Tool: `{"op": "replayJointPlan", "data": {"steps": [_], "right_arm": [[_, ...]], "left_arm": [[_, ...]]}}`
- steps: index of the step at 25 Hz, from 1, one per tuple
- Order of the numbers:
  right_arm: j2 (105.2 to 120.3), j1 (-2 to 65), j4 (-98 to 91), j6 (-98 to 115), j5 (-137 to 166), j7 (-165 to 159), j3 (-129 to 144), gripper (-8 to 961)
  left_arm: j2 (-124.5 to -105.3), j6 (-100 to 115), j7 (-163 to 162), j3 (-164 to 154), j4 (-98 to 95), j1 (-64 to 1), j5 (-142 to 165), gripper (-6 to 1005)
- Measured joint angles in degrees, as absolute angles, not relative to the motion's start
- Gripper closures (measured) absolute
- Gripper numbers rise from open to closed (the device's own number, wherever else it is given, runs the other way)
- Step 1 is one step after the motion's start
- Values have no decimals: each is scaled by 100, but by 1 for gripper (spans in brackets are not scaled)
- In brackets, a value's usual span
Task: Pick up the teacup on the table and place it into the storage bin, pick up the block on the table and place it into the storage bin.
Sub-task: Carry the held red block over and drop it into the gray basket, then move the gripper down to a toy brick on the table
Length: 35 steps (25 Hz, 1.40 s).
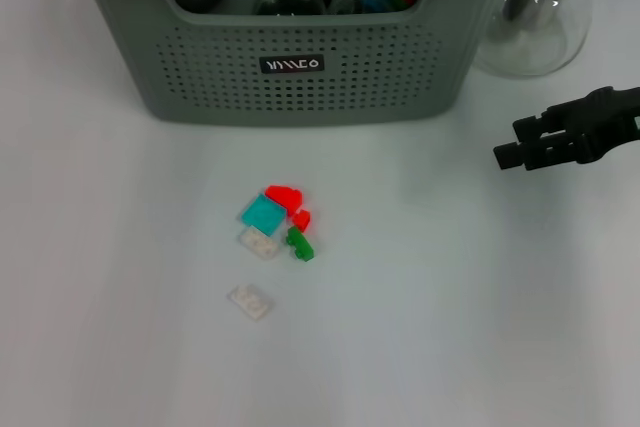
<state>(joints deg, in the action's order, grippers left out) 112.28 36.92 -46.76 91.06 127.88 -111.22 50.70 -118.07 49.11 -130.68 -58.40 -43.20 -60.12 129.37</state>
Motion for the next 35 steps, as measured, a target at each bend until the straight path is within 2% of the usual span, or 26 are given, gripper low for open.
{"op": "replayJointPlan", "data": {"steps": [8,14,26,32,35], "right_arm": [[11307,3696,-4675,9114,12787,-11118,5133,298],[11339,3700,-4675,9121,12787,-11098,5188,297],[11347,3712,-4675,9121,12788,-11067,5185,298],[11347,3726,-4676,9115,12788,-11060,5185,298],[11347,3728,-4675,9104,12788,-11056,5185,298]], "left_arm": [[-12180,3694,-13030,-6534,-3703,-6133,12938,351],[-12300,3215,-13019,-6851,-3412,-6162,12938,349],[-12345,3158,-13022,-6897,-3467,-6114,12938,346],[-12238,3362,-13142,-6798,-3696,-6015,12921,344],[-12192,3707,-13188,-6596,-4192,-5763,12869,220]]}}
